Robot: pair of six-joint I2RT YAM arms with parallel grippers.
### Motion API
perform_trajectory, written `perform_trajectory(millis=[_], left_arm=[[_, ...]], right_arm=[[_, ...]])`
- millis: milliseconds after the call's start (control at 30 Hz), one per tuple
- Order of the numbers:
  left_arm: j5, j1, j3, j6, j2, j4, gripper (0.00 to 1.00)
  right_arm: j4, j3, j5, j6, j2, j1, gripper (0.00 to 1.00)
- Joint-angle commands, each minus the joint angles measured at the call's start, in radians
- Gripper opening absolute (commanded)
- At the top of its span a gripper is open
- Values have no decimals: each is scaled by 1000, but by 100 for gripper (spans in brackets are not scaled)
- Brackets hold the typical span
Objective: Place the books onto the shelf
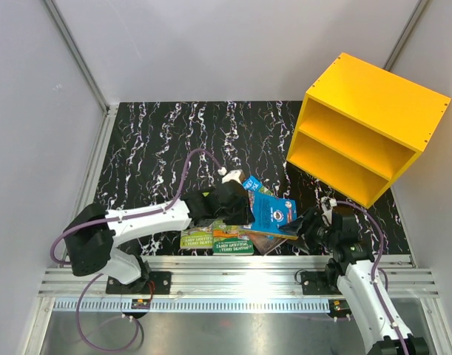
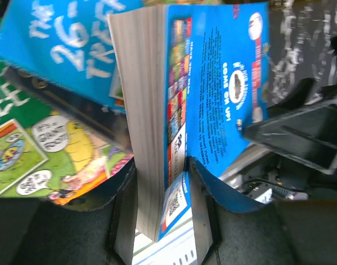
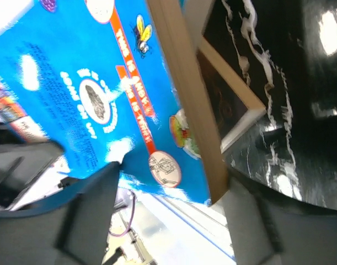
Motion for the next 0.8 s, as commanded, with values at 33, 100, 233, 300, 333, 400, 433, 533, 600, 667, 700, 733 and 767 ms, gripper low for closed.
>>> perform_trajectory(millis=[33, 100, 233, 300, 333, 400, 433, 533, 600, 667, 700, 733, 767], left_arm=[[-2, -25, 113, 22, -50, 4, 0], [-2, -25, 128, 28, -65, 0, 0], [19, -11, 159, 42, -102, 11, 0], [36, -2, 182, 47, -110, 10, 0], [52, 3, 206, 47, -119, 8, 0], [67, 21, 237, 47, -127, -6, 0], [85, 38, 269, 45, -136, -9, 0], [128, 75, 312, 43, -147, -20, 0], [148, 89, 344, 40, -148, -23, 0], [179, 104, 367, 34, -147, -21, 0], [188, 107, 375, 34, -144, -21, 0], [202, 107, 381, 34, -141, -24, 0], [210, 107, 390, 34, -137, -33, 0]], right_arm=[[-155, 125, -59, -7, -28, 11, 86], [-221, 205, -58, -12, -42, 11, 93], [-252, 302, -59, 10, -53, 10, 100], [-230, 332, -64, 34, -36, 11, 100], [-220, 342, -73, 45, -27, 10, 100], [-194, 369, -76, 69, 4, 11, 100], [-184, 377, -76, 79, 16, 11, 100], [-122, 406, -82, 129, 56, 11, 100], [-53, 428, -81, 184, 82, 10, 100], [12, 443, -68, 238, 106, 11, 100], [29, 466, -62, 252, 113, 11, 99], [41, 481, -41, 270, 120, 10, 97], [58, 497, -30, 272, 137, 10, 96]])
